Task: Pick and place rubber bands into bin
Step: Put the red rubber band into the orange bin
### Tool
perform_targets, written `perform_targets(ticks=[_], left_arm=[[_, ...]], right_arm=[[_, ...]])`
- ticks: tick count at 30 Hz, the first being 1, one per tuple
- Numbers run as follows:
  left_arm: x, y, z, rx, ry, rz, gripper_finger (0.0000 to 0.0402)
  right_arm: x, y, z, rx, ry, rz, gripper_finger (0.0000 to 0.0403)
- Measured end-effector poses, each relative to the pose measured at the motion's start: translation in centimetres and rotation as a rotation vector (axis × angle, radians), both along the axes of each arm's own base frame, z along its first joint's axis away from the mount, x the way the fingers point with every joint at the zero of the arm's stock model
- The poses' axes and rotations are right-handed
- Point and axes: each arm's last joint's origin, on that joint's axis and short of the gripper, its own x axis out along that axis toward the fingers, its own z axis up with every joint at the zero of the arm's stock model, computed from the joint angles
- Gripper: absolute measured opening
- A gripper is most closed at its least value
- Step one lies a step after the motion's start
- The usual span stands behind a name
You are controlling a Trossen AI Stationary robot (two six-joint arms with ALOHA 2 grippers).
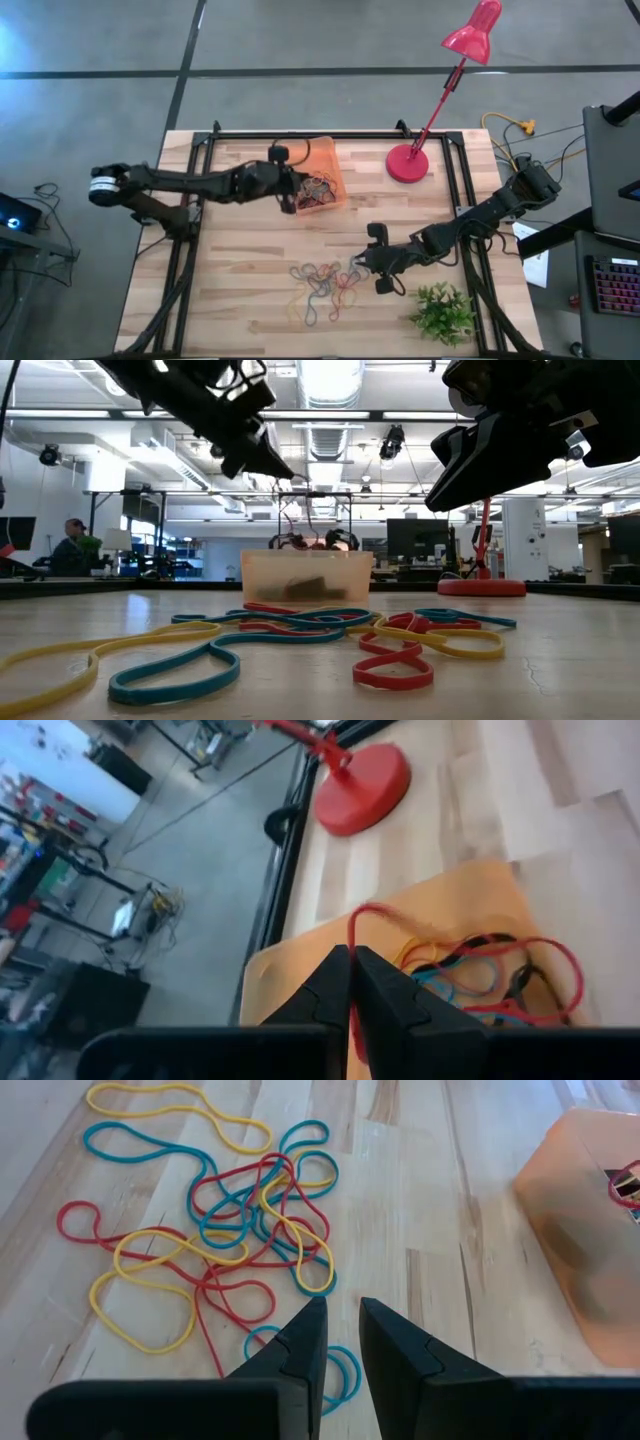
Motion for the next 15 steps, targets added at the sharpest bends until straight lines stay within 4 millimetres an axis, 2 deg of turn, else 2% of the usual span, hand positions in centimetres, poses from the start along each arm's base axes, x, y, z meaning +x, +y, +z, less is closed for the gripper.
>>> perform_targets(ticks=[4,15], left_arm=[[-0.4,1.3,-0.5,-0.035,0.005,-0.001,0.0],[-1.0,3.2,-0.8,-0.042,0.005,0.055,0.0]], right_arm=[[-0.1,0.0,-0.1,-0.002,0.003,0.001,0.0052],[-0.1,0.0,-0.2,-0.002,0.004,0.001,0.0052]])
